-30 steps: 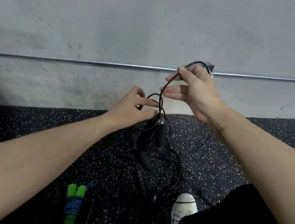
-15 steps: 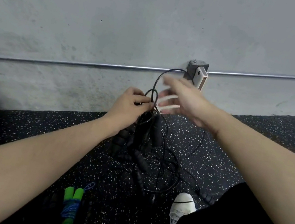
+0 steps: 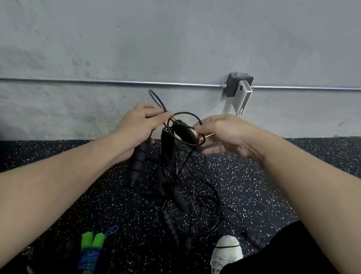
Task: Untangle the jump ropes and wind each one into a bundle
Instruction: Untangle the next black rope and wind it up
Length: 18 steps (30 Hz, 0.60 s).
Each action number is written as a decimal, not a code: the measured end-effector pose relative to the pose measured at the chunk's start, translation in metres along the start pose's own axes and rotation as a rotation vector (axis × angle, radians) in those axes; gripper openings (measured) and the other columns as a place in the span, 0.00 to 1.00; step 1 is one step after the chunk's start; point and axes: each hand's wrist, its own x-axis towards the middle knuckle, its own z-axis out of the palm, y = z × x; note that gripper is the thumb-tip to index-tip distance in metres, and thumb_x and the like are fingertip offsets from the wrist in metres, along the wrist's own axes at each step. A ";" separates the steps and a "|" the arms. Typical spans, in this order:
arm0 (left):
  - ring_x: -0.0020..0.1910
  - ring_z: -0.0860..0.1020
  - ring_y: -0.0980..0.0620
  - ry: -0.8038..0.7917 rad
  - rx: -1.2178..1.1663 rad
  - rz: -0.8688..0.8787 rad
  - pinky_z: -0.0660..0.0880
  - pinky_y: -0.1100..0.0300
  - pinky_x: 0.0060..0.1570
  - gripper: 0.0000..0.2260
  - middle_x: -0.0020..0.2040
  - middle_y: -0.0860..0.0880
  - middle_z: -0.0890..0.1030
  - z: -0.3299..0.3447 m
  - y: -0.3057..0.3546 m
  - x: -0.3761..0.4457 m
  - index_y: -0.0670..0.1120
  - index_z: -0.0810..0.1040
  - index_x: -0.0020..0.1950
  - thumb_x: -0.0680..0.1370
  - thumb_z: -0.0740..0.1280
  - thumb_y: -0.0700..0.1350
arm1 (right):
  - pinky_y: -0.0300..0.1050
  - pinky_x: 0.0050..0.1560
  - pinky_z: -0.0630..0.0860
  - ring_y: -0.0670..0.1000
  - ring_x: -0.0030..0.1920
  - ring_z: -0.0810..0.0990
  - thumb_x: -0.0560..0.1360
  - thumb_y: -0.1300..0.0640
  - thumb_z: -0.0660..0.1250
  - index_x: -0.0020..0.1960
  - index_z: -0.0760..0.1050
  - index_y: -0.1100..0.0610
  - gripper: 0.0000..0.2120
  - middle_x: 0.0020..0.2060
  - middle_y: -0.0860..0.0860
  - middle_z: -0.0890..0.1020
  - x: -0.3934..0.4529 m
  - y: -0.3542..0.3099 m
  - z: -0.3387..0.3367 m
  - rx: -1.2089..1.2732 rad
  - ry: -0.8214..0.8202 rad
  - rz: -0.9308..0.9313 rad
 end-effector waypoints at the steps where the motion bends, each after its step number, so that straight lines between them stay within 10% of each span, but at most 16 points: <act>1: 0.45 0.75 0.55 -0.008 -0.028 -0.005 0.76 0.58 0.33 0.07 0.60 0.56 0.75 0.000 0.002 0.000 0.52 0.83 0.54 0.78 0.74 0.50 | 0.48 0.44 0.85 0.49 0.37 0.83 0.80 0.61 0.67 0.54 0.77 0.58 0.03 0.46 0.55 0.84 0.001 0.001 0.003 -0.049 0.017 0.001; 6: 0.33 0.71 0.56 -0.162 -0.125 -0.020 0.72 0.62 0.27 0.06 0.38 0.49 0.74 0.004 0.022 -0.003 0.49 0.85 0.53 0.78 0.74 0.48 | 0.46 0.31 0.80 0.49 0.25 0.77 0.79 0.61 0.69 0.60 0.66 0.55 0.15 0.37 0.56 0.80 0.011 0.003 0.018 -0.145 0.219 -0.105; 18: 0.33 0.73 0.56 -0.178 -0.133 0.034 0.72 0.61 0.27 0.05 0.40 0.55 0.81 0.007 0.018 -0.007 0.52 0.87 0.46 0.80 0.71 0.47 | 0.41 0.39 0.70 0.51 0.43 0.77 0.78 0.60 0.67 0.61 0.72 0.51 0.13 0.53 0.52 0.78 0.011 0.000 0.025 -0.595 0.193 -0.213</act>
